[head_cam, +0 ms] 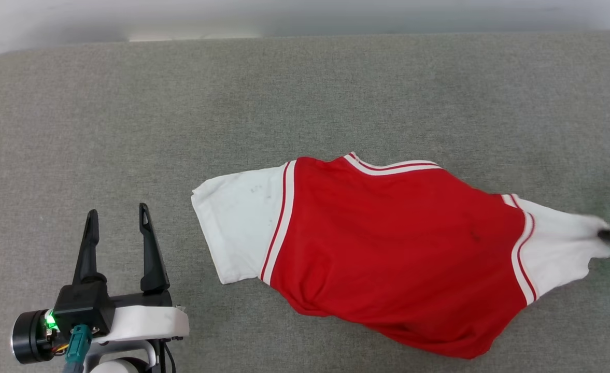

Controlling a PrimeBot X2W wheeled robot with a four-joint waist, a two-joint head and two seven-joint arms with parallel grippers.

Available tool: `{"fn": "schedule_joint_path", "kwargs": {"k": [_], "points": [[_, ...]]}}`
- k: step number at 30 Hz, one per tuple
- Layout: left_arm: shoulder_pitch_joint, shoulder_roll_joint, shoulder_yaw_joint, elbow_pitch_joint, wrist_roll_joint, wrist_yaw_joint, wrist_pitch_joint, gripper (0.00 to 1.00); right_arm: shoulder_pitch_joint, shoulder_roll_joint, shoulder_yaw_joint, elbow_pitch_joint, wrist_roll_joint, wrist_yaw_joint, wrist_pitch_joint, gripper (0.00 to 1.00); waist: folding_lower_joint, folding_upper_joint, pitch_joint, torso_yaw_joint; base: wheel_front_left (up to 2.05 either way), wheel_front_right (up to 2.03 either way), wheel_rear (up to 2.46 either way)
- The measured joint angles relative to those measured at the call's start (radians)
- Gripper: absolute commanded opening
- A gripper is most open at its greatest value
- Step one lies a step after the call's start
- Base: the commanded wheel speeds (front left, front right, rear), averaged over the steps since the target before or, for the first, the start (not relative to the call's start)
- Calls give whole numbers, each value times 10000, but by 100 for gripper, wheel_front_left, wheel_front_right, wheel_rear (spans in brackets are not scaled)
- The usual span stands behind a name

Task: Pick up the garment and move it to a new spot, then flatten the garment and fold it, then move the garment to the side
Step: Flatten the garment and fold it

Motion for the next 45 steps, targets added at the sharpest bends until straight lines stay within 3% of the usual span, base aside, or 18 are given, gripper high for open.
{"fn": "schedule_joint_path", "kwargs": {"k": [7, 8, 9, 13, 16, 21, 25, 30, 35, 41, 45], "points": [[-6, -6, 35, 173, 58, -94, 0, 100, 833, 374, -410, 1076, 222, 0, -451, 0, 0, 0, 48, 125, 0, 0, 0], [-20, 8, 44, 198, 94, -109, 0, 100, 848, 428, -508, 1170, 128, 4, -746, 54, 0, 0, 28, 133, 0, 0, 0], [-39, 23, 69, 209, 119, -157, 0, 100, 845, 479, -602, 1216, 17, 2, -1011, 100, 0, 0, -6, 137, 0, 0, 0], [-94, 230, 245, 309, 115, -291, 0, 100, 686, 560, -966, 1116, -639, 0, -2309, 100, 0, 0, -220, 85, 0, 0, 0], [-196, 349, 341, 499, 6, -527, 0, 100, 494, 593, -1475, 621, -1116, 0, -4048, 100, 0, 0, -397, -7, 0, 0, 0], [-504, 874, 477, 830, -33, -865, 0, 100, 423, 1175, -2731, 102, -1952, 0, -6855, 100, 0, 0, -615, -256, 0, 0, 0], [-983, 1298, 430, 1129, -29, -1193, 174, 100, 688, 1764, -3891, -119, -3103, 0, -8203, 100, 0, 0, -707, -433, 0, 0, 0], [-1700, 1918, 224, 1394, -50, -1772, 1091, 100, 1558, 2796, -6236, -1011, -5172, -2, -8552, 100, 0, 0, -717, -570, 0, 0, 0], [-2497, 2462, -42, 1565, -115, -2215, 2071, 100, 3204, 4364, -8418, -3227, -7135, 0, -8581, 100, 0, 0, -614, -703, 0, 0, 0], [-3655, 3062, -581, 1933, -874, -2592, 3634, 100, 5011, 5597, -9352, -4773, -8078, 0, -8579, 100, 0, 0, -474, -791, 0, 0, 0], [-4467, 3806, -1436, 2132, -1524, -2690, 5064, 100, 5712, 5962, -9377, -5290, -8358, 0, -8579, 100, -1, 0, -372, -904, 0, 0, 0]]}}
